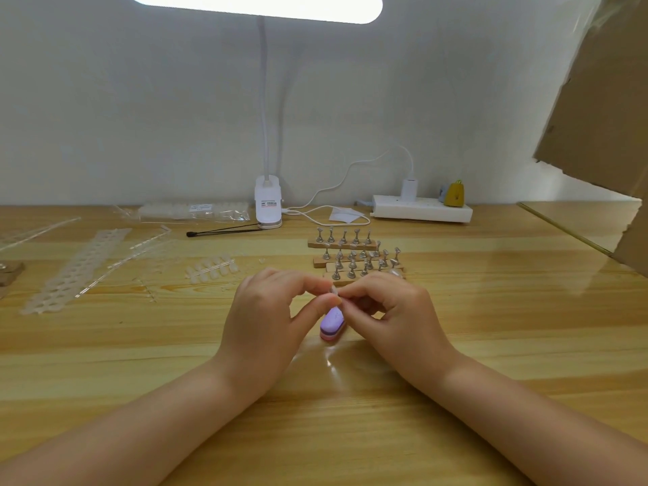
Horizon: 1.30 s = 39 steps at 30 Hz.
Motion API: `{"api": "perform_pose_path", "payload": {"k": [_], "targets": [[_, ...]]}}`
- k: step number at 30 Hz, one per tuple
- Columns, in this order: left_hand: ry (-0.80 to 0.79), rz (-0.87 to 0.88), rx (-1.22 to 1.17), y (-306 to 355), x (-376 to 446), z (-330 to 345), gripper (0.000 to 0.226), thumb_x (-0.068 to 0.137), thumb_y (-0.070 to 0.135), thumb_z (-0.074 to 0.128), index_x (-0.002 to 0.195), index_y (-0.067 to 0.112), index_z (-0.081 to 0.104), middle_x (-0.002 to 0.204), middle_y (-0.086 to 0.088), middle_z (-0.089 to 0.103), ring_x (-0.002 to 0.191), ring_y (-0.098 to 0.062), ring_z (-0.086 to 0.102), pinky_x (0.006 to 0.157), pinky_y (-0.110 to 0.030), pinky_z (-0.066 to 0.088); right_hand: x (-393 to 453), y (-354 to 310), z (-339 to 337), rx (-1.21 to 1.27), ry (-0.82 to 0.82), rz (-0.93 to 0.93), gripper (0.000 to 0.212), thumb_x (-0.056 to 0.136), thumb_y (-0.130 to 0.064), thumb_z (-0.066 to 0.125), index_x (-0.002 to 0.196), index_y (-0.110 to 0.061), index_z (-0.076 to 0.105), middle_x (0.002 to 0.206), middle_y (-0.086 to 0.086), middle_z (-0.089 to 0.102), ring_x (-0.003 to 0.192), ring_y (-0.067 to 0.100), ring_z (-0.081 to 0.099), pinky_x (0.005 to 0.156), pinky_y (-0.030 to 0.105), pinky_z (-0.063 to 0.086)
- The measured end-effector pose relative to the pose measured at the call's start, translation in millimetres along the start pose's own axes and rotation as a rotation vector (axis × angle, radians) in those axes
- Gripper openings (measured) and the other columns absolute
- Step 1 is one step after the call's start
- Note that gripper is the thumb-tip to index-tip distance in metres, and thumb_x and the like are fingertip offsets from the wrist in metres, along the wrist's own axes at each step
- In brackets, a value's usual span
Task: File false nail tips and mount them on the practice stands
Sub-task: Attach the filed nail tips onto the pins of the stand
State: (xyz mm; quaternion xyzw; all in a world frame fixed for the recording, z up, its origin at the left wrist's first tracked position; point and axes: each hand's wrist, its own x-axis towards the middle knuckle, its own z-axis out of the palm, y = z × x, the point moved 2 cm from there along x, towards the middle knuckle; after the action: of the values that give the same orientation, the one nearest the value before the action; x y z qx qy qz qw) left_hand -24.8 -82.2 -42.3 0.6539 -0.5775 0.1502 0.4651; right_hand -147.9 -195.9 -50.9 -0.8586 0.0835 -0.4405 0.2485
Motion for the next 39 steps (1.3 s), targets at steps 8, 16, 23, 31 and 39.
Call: {"api": "perform_pose_path", "payload": {"k": [8, 16, 23, 31, 39], "targets": [[0.002, -0.063, -0.034, 2, 0, -1, 0.022, 0.079, 0.048, 0.062, 0.089, 0.031, 0.07, 0.084, 0.021, 0.066, 0.08, -0.009, 0.061, 0.078, -0.047, 0.049, 1, -1, -1, 0.003, -0.009, 0.02, 0.01, 0.082, -0.005, 0.074, 0.089, -0.012, 0.076, 0.077, -0.005, 0.068, 0.074, 0.005, 0.06, 0.066, 0.015, 0.048], [-0.027, -0.209, -0.15, -1, -1, 0, 0.023, 0.078, 0.056, 0.061, 0.076, 0.035, 0.07, 0.072, 0.022, 0.066, 0.076, -0.005, 0.06, 0.081, -0.042, 0.047, 1, -6, -2, -0.1, 0.015, -0.076, 0.007, 0.081, -0.006, 0.075, 0.088, -0.01, 0.075, 0.078, -0.003, 0.067, 0.072, 0.005, 0.059, 0.065, 0.022, 0.05], [-0.107, -0.215, -0.184, -3, -3, 4, 0.018, 0.082, 0.026, 0.071, 0.072, 0.041, 0.068, 0.07, 0.025, 0.066, 0.07, 0.001, 0.061, 0.065, -0.008, 0.041, -2, -4, -5, -0.177, -0.029, -0.201, 0.009, 0.081, 0.0, 0.073, 0.089, -0.003, 0.074, 0.077, 0.005, 0.066, 0.069, 0.01, 0.056, 0.061, 0.028, 0.051], [-0.05, -0.218, -0.16, -7, -2, 4, 0.023, 0.088, 0.043, 0.062, 0.083, 0.025, 0.077, 0.077, 0.013, 0.072, 0.078, -0.008, 0.066, 0.075, -0.033, 0.049, 2, -3, -2, -0.106, 0.009, -0.058, 0.008, 0.08, -0.002, 0.074, 0.084, -0.008, 0.071, 0.073, -0.005, 0.066, 0.067, 0.007, 0.059, 0.062, 0.019, 0.049], [-0.008, -0.358, -0.158, -16, 0, 3, 0.026, 0.098, 0.033, 0.047, 0.081, 0.039, 0.066, 0.083, 0.026, 0.068, 0.087, 0.007, 0.061, 0.074, -0.016, 0.044, 6, 18, -1, -0.123, -0.027, 0.339, 0.007, 0.082, -0.021, 0.072, 0.076, -0.023, 0.073, 0.058, -0.016, 0.06, 0.063, 0.001, 0.056, 0.06, 0.016, 0.039]]}}
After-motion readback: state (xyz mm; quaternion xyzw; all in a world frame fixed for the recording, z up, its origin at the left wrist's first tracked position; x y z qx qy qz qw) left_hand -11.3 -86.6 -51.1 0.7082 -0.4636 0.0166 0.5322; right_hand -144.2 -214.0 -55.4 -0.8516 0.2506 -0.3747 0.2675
